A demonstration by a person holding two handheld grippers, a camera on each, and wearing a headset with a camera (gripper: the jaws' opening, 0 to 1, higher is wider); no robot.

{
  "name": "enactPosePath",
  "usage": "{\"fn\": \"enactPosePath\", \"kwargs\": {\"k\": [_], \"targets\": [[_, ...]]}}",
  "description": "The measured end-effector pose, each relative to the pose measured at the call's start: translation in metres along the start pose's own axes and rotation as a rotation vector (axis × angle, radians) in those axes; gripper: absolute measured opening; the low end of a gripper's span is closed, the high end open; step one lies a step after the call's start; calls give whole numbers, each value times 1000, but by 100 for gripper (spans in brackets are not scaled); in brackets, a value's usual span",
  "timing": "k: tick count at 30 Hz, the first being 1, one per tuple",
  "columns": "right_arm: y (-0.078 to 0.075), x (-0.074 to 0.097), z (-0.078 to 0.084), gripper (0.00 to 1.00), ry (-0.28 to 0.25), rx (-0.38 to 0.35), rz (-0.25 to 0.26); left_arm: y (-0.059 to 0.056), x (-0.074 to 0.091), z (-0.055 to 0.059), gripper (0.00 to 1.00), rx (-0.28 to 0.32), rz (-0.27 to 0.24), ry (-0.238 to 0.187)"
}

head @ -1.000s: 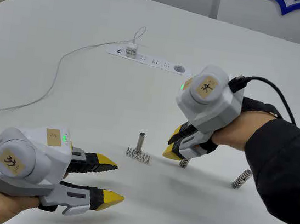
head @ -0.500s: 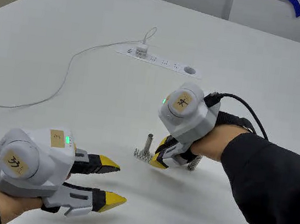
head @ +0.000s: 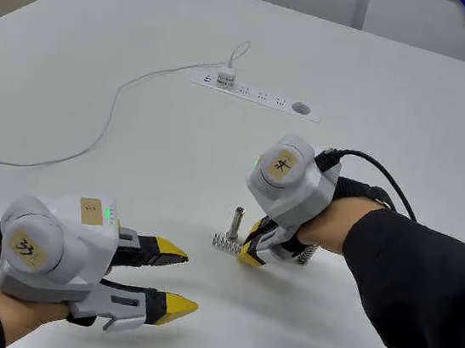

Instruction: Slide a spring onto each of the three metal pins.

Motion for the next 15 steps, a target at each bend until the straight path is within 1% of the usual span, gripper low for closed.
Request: {"fn": "enactPosePath", "kwargs": {"k": [4, 7, 8, 10, 15], "targets": [[13, 11, 3, 11, 12, 23, -3, -1, -2, -1, 35, -5, 5, 0], [26, 20, 5, 11, 11, 39, -14, -4, -6, -5, 35, -16, 19, -4], [33, 23, 7, 11, 11, 42, -27, -5, -8, -7, 35, -21, 27, -7], [43, 27, 9, 11, 8, 50, -37, -8, -12, -9, 35, -35, 42, -6], [65, 32, 16, 11, 31, 70, -58, -19, -20, -14, 34, -61, 86, -13]]}}
Point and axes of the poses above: the centre of the closed fingertips' face, and the gripper's own axes: x roughly backward along the fingers, y roughly to its left, z roughly out of its underside, the point moved 6 cm from there along x, roughly backward along the fingers, and after that the axes turned 10 degrees about -z, right-handed, at the moved point
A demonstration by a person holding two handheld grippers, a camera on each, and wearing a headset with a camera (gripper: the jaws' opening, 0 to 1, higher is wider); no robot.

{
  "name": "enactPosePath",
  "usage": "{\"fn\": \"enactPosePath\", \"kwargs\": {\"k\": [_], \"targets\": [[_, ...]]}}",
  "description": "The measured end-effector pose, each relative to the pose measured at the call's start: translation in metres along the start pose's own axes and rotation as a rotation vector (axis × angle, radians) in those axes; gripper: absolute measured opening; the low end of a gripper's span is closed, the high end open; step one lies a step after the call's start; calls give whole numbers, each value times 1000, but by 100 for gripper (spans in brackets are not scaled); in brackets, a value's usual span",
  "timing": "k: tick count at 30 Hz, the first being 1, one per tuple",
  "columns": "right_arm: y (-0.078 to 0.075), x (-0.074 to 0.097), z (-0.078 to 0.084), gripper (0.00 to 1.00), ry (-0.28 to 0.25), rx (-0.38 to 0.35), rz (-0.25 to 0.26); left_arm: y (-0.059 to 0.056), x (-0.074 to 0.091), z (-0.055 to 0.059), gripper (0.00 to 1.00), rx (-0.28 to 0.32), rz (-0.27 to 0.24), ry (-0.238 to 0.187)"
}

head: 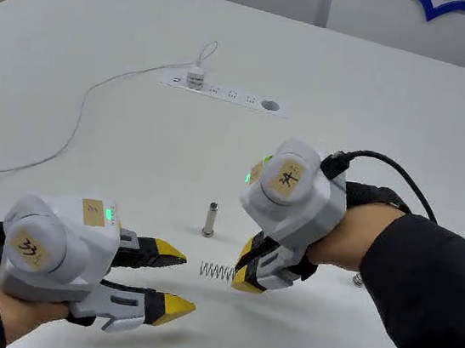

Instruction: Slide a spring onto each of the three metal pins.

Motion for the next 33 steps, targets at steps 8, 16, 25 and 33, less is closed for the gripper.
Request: {"fn": "enactPosePath", "kwargs": {"k": [8, 16, 25, 33], "targets": [[16, 2, -1, 11, 28, 25, -18, -11, -8, -6, 30, -42, 53, -9], [23, 3, -6, 11, 39, 41, -36, -14, -7, -8, 21, -62, 75, -24], [28, 6, -14, 11, 49, 72, -47, -17, -4, -7, 13, -74, 82, -27], [31, 16, -27, 11, 17, 109, -34, -13, 1, -6, 12, -62, 55, -24]]}}
Point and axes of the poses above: the centre of the closed fingertips' face, and the gripper's own axes: x roughly backward along the fingers, y roughly to its left, z roughly out of its underside, the point moved 6 cm from there along x, roughly backward along the fingers, and after that the axes turned 10 degrees about -z, right-handed, at the moved point
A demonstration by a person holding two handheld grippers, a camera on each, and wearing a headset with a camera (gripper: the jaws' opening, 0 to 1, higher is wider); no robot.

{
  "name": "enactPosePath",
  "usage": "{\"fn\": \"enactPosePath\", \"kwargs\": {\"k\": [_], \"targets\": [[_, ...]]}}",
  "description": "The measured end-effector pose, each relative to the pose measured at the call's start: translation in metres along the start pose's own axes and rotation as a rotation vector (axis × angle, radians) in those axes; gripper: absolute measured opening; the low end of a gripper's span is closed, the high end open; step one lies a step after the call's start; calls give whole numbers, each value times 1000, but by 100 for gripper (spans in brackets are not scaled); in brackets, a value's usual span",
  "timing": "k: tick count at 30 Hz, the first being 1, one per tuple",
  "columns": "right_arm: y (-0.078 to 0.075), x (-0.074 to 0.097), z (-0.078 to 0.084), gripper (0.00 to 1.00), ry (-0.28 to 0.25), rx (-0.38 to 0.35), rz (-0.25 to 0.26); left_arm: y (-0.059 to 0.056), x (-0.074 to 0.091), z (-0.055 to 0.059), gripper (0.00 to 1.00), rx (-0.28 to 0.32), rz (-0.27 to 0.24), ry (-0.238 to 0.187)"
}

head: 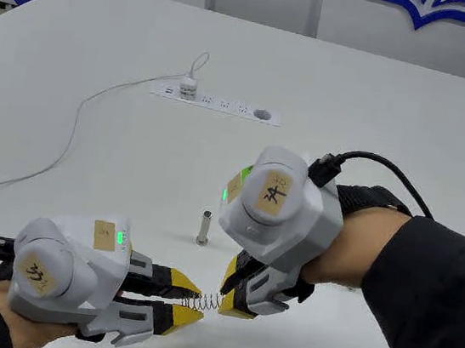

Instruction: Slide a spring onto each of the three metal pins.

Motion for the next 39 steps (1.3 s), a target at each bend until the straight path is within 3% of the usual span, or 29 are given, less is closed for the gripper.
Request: {"fn": "enactPosePath", "kwargs": {"k": [7, 16, 22, 26, 39], "targets": [[5, 5, -17, 11, -52, 38, -5, -6, 0, 3, 11, 8, 0, 9], [7, 11, -38, 11, -98, 79, 9, -3, 1, -5, 11, 14, -11, -17], [6, 10, -38, 12, -105, 81, 14, -2, 2, -3, 11, 27, -18, -27], [3, 10, -33, 16, -82, 67, 19, -2, 1, -3, 11, 25, -12, -34], [3, 6, -30, 12, -63, 26, 16, 0, -1, -10, 11, 13, 3, -73]]}}
Point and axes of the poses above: the centre of the closed fingertips' face, and the gripper's own axes: x roughly backward along the fingers, y roughly to its left, z roughly out of its underside, the point moved 6 cm from there along x, roughly backward along the fingers, and after that the axes turned 10 degrees about -z, right-handed, at the moved point
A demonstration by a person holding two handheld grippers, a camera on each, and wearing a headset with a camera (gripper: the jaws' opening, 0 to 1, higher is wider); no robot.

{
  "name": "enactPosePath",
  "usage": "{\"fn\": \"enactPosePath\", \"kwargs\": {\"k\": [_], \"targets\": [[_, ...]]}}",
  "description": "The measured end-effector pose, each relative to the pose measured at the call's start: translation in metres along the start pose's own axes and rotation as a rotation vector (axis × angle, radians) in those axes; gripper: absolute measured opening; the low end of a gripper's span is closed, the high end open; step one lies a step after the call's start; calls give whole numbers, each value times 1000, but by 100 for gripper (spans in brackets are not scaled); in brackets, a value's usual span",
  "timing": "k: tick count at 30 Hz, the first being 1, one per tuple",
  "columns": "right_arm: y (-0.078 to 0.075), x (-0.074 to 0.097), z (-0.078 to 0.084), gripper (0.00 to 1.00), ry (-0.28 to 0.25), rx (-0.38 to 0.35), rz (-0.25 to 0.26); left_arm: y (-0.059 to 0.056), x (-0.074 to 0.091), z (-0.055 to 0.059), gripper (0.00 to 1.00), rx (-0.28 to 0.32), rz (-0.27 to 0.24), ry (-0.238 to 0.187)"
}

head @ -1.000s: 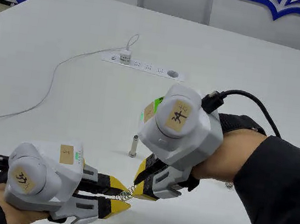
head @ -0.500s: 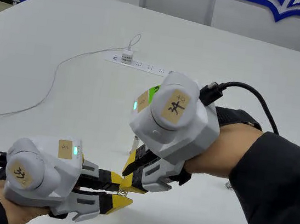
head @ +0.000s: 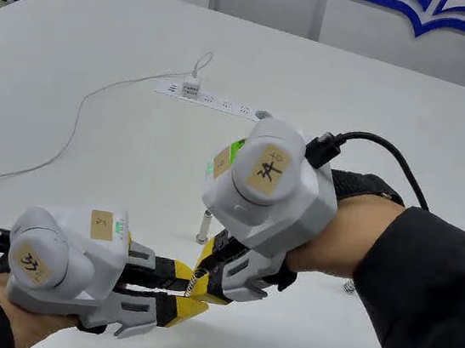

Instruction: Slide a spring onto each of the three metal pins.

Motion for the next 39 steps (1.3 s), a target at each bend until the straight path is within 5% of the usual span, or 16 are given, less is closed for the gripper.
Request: {"fn": "enactPosePath", "kwargs": {"k": [10, 19, 39], "targets": [[-5, 5, 1, 12, 12, -14, 11, 4, -1, -1, 14, 14, -1, -12], [-11, 10, 6, 12, 13, -30, 32, 12, 9, 11, 23, 57, -48, 15], [-61, 41, 6, 12, -6, -40, 138, 18, 22, 18, 41, 120, -136, 48]]}}
Point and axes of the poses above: the centre of the closed fingertips' face, and the gripper's own axes: x roughly backward along the fingers, y roughly to its left, z roughly out of its underside, the point moved 6 cm from there along x, roughly backward along the fingers, and after that the axes turned 10 degrees about -z, right-handed, at the moved point
